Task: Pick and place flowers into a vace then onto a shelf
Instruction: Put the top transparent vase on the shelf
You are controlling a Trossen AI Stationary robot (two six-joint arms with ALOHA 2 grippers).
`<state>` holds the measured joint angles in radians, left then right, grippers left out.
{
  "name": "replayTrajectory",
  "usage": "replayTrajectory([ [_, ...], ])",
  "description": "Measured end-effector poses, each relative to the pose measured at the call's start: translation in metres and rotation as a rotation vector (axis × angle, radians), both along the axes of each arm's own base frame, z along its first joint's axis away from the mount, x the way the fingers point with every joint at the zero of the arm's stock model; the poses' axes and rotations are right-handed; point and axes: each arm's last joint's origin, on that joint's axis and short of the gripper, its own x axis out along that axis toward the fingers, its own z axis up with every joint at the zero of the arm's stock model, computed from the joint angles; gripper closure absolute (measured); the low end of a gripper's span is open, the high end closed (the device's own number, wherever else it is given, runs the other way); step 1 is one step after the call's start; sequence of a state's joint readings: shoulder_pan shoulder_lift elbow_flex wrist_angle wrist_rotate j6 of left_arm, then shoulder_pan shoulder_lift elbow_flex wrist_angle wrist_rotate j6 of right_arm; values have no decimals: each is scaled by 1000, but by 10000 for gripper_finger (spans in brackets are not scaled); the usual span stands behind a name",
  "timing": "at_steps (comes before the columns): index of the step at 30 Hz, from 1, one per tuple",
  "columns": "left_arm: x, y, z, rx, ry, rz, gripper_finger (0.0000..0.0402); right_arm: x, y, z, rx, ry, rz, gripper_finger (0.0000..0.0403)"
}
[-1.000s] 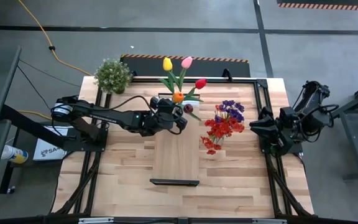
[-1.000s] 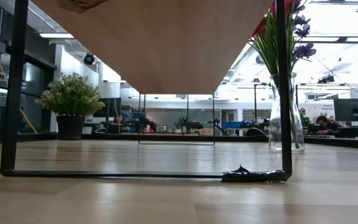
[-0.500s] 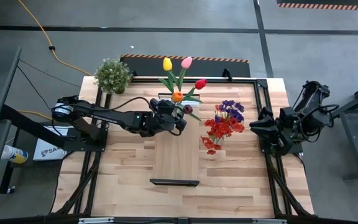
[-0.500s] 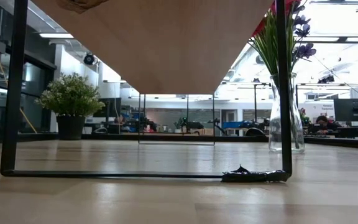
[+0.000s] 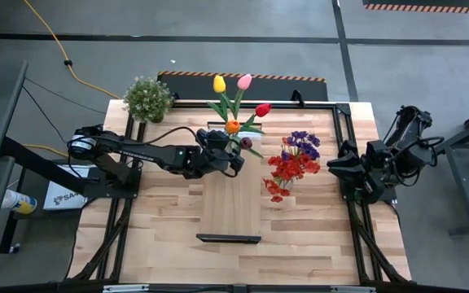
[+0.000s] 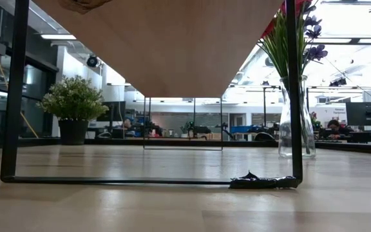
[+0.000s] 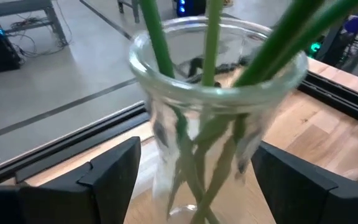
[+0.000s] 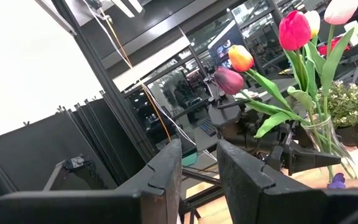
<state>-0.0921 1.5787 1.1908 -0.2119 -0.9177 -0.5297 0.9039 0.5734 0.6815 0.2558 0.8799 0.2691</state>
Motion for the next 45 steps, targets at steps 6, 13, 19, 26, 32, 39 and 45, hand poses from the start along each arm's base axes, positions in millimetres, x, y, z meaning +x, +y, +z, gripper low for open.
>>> replayTrajectory([
  [6,0,0,0,-11,-2,-14,64,0,0,0,-2,-4,11,309],
  [13,0,0,0,-7,1,-16,64,0,1,0,-4,-6,19,309],
  [19,0,0,0,3,12,-21,64,0,1,0,-4,-7,23,309],
  [26,0,0,1,34,29,-16,64,0,1,0,-3,-8,28,309],
  [32,1,0,3,67,41,-21,64,0,1,0,-8,-14,48,309],
  [39,1,0,3,72,51,-23,53,0,1,0,-8,-14,48,309],
  [45,0,1,3,86,50,5,8,0,2,0,-9,-15,52,309],
])
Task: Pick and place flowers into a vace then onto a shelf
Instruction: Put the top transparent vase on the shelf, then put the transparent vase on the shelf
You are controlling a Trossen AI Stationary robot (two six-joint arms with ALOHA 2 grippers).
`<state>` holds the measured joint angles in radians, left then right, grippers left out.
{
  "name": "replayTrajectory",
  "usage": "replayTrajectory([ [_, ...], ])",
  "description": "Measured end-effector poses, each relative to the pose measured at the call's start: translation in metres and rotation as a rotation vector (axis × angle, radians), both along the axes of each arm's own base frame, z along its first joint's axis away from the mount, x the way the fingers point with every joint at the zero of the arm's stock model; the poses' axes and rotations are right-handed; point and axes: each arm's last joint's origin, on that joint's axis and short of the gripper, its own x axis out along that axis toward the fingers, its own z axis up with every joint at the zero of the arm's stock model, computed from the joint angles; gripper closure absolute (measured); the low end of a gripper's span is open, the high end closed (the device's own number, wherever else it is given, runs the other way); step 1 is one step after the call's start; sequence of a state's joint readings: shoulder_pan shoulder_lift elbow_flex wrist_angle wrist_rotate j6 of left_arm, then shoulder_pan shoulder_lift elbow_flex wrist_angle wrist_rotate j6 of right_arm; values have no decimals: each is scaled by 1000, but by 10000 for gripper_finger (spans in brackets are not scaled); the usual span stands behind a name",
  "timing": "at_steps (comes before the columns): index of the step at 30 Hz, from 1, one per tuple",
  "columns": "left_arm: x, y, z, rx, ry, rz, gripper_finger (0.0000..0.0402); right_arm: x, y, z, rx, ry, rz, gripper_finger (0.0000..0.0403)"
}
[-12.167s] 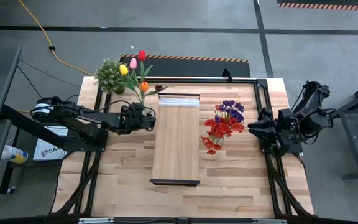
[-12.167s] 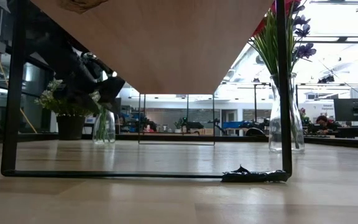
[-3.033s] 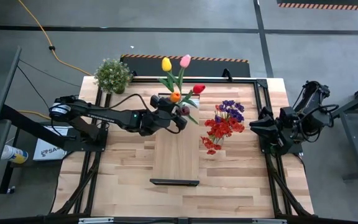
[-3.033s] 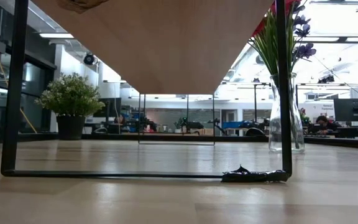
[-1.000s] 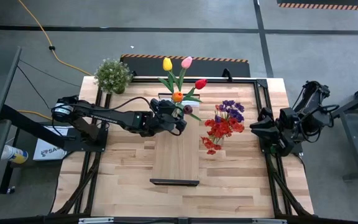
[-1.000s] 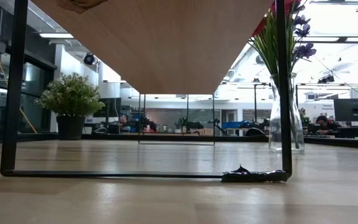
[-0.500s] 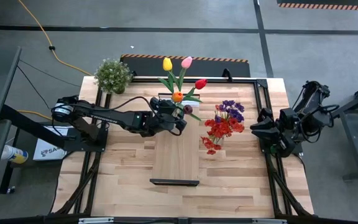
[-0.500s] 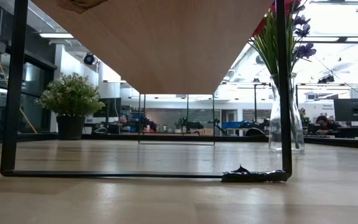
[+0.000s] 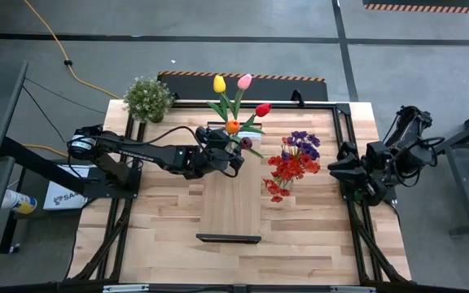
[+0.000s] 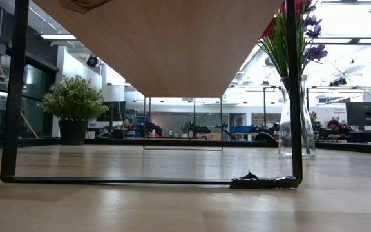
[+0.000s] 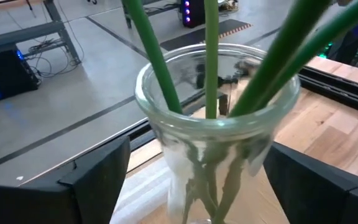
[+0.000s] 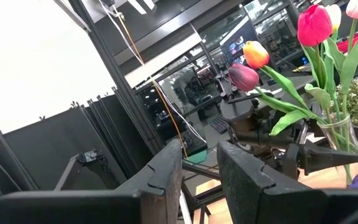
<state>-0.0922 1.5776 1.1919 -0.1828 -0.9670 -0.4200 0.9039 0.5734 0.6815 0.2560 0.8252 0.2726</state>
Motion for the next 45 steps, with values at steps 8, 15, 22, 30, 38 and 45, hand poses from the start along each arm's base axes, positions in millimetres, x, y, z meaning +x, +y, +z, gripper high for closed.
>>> replayTrajectory([
  [8,0,0,0,7,-3,14,44,0,0,0,12,-3,17,309],
  [15,-1,-7,0,9,4,-13,31,0,1,0,11,-4,20,309],
  [22,-2,-18,1,67,46,-20,12,0,0,0,11,-4,20,309],
  [30,-3,-20,0,84,67,-24,7,0,1,0,12,-7,31,309],
  [38,-15,-20,7,78,116,-48,9,0,1,0,10,-8,35,309],
  [45,-28,-37,18,79,112,-107,11,-2,-1,1,15,-14,34,309],
])
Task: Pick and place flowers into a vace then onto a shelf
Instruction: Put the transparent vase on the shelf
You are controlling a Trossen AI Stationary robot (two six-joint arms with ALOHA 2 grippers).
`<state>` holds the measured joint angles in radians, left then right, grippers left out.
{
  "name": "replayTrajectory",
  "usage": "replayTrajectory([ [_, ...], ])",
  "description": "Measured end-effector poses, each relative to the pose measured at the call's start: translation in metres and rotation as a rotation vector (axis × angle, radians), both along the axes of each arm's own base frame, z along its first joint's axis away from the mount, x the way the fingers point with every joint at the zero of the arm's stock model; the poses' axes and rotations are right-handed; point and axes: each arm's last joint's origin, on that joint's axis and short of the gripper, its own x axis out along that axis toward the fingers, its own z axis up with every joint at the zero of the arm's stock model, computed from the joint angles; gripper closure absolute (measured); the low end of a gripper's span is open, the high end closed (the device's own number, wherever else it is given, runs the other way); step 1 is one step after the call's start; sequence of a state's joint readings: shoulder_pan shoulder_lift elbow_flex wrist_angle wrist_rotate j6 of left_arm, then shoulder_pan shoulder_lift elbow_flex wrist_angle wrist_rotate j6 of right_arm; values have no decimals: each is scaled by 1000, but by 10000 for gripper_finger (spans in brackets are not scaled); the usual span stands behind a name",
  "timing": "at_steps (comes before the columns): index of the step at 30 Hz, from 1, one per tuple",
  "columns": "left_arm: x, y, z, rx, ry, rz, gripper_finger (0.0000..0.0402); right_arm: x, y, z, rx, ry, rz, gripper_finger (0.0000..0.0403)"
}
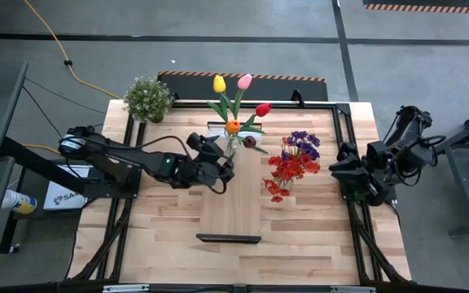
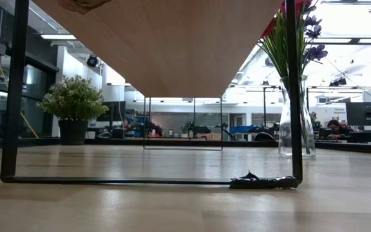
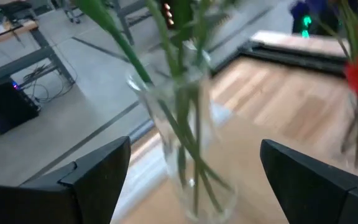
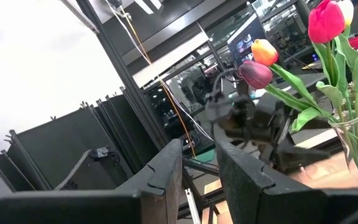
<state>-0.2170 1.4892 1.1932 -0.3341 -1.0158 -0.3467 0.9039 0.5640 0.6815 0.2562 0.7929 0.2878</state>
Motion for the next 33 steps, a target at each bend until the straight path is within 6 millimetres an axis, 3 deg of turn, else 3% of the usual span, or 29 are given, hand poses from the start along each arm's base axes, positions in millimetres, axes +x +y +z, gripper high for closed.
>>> replayTrajectory([
  [11,-31,-39,18,-2,3,-155,11,-1,0,0,-2,-6,35,309],
  [18,-52,-59,29,-5,-9,-248,11,0,7,-9,42,54,237,309],
  [23,-59,-67,33,-7,-19,-280,11,2,14,-23,115,204,385,309],
  [33,-64,-69,33,-11,-17,-277,11,6,32,-63,249,669,500,309],
])
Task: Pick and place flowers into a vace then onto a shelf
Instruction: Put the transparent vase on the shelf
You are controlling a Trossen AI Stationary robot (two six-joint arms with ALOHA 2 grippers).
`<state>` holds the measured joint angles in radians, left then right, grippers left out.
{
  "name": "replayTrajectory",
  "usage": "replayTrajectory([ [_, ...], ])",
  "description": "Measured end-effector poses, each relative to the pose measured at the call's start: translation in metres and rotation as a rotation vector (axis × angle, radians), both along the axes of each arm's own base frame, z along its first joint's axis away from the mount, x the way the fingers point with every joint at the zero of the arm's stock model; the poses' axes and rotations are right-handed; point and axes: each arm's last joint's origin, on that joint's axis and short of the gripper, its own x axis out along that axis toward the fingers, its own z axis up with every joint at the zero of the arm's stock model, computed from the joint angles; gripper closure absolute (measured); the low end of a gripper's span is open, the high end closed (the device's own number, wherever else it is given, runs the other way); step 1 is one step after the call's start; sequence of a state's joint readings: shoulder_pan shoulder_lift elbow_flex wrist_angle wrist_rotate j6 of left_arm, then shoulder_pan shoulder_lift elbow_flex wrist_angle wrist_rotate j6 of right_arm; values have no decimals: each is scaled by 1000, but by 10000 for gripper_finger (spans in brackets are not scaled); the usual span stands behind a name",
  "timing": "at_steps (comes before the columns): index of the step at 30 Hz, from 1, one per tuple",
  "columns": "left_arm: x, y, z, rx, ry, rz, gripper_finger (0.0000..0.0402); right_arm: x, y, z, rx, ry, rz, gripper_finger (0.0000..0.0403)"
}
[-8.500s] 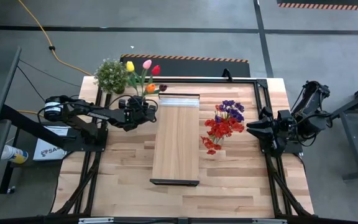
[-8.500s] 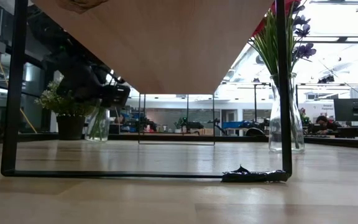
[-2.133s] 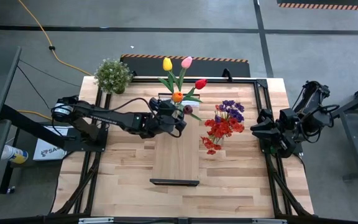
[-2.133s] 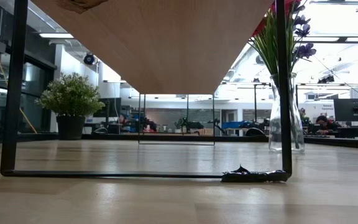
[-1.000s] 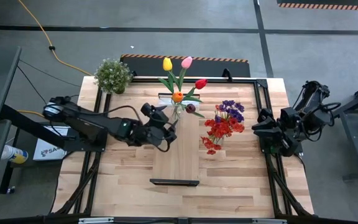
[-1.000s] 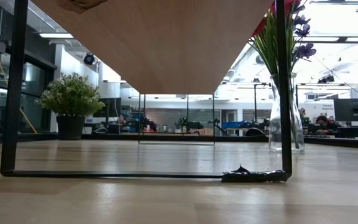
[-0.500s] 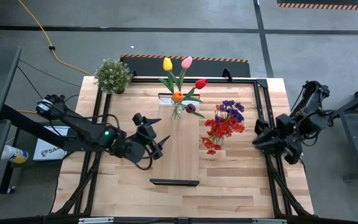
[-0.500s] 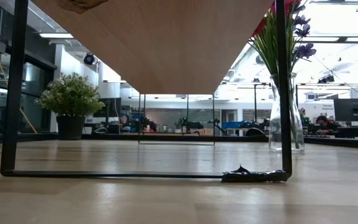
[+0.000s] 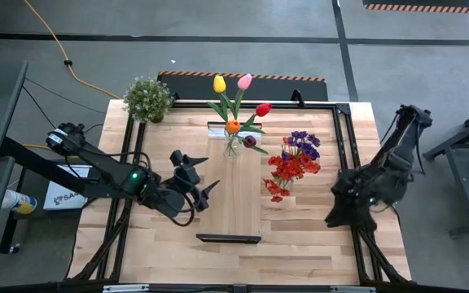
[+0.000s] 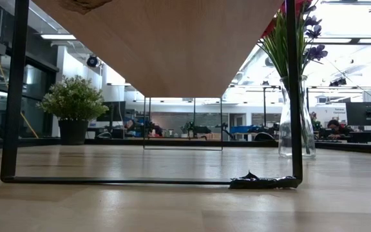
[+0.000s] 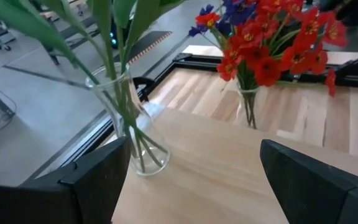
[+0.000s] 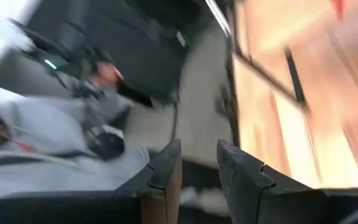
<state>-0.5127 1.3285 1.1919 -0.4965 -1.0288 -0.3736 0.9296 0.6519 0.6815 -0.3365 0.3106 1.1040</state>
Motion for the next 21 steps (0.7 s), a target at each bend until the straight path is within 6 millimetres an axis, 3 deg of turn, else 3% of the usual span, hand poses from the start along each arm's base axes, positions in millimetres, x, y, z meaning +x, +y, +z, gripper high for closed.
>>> replayTrajectory([
  [4,-2,1,-2,-18,7,16,11,-9,9,-17,-35,185,34,309],
  [8,-2,1,-4,-46,0,26,11,-23,17,-25,-56,264,44,309],
  [14,-2,2,-4,-80,-21,41,11,-44,18,-28,-124,206,36,309],
  [21,-2,2,-3,-96,-35,45,11,-54,-4,-23,-163,145,65,309],
])
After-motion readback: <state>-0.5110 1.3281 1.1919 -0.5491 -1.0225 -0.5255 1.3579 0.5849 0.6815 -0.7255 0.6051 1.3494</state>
